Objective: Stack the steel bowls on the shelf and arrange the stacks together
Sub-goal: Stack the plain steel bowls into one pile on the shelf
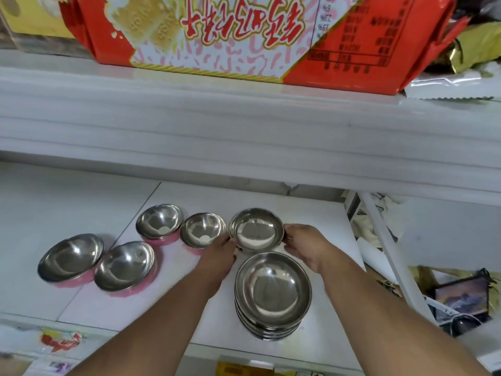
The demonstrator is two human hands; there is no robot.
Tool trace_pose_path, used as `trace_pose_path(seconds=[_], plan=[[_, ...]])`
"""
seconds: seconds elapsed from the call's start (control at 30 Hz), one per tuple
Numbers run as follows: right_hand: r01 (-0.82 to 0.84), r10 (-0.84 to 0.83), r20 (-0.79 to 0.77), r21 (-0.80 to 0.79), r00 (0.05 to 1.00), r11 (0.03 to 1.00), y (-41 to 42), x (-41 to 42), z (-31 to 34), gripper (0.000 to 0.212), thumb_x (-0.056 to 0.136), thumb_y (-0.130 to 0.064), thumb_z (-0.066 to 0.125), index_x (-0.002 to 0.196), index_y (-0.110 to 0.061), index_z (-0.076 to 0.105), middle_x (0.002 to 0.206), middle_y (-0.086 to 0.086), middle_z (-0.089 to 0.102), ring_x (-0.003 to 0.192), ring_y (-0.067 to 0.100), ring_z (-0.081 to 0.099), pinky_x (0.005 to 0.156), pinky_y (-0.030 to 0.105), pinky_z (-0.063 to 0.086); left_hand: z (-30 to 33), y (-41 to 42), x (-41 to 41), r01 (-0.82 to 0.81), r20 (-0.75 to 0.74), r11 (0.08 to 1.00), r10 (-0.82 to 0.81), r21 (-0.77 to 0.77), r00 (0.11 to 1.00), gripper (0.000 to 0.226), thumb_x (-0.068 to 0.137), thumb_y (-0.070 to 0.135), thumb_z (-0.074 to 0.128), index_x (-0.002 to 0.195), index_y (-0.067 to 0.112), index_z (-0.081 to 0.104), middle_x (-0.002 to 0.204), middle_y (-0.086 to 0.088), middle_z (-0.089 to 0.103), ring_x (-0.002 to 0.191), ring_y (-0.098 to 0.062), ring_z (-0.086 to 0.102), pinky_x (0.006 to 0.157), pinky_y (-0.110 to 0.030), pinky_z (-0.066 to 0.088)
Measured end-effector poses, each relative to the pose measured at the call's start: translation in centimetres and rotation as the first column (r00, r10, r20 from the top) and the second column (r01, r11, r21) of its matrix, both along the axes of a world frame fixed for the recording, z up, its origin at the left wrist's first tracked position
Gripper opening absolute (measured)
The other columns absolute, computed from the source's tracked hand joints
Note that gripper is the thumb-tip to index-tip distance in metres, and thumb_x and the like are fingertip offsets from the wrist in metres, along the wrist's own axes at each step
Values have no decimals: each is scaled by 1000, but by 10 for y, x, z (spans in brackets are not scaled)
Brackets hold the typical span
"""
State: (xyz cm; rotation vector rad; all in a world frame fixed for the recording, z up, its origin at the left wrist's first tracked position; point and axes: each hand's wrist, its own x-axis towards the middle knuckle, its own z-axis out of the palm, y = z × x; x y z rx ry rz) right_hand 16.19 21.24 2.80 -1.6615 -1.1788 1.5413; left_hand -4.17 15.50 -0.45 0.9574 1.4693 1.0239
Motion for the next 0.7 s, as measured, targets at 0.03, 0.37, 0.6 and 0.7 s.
trace_pose_path(seconds=[0.03,0.37,0.6,0.7], plan=[[9,-9,-16,29,1000,1000,-1,1,8,26,97,-10,52,102,4,74,120,30,69,118,35,66,107,39,52,8,1,0,-23,28,1000,23,1,999,27,97,22,48,108,28,72,109,-7,67,97,-16,54,92,-32,47],[240,-221,-94,326,971,915,-62,15,67,34,91,-27,55,81,1,71,80,15,72,78,24,57,78,41,45,96,-49,4,70,-66,962,-54,263,996,52,102,20,43,77,53,73,102,6,69,102,-14,60,106,-45,47],[279,-287,-27,327,958,903,-140,16,65,35,103,-20,51,90,-9,81,99,11,81,101,21,74,102,47,54,83,-99,0,112,-152,968,-78,223,985,56,105,20,44,81,64,70,98,19,75,109,-8,66,105,-41,49],[279,-294,2,304,956,911,-159,17,54,35,104,-21,53,83,-19,81,97,5,81,100,17,73,102,43,54,74,-116,-1,156,-217,970,-114,189,970,54,105,21,42,86,65,68,97,22,74,110,-8,63,105,-41,48]])
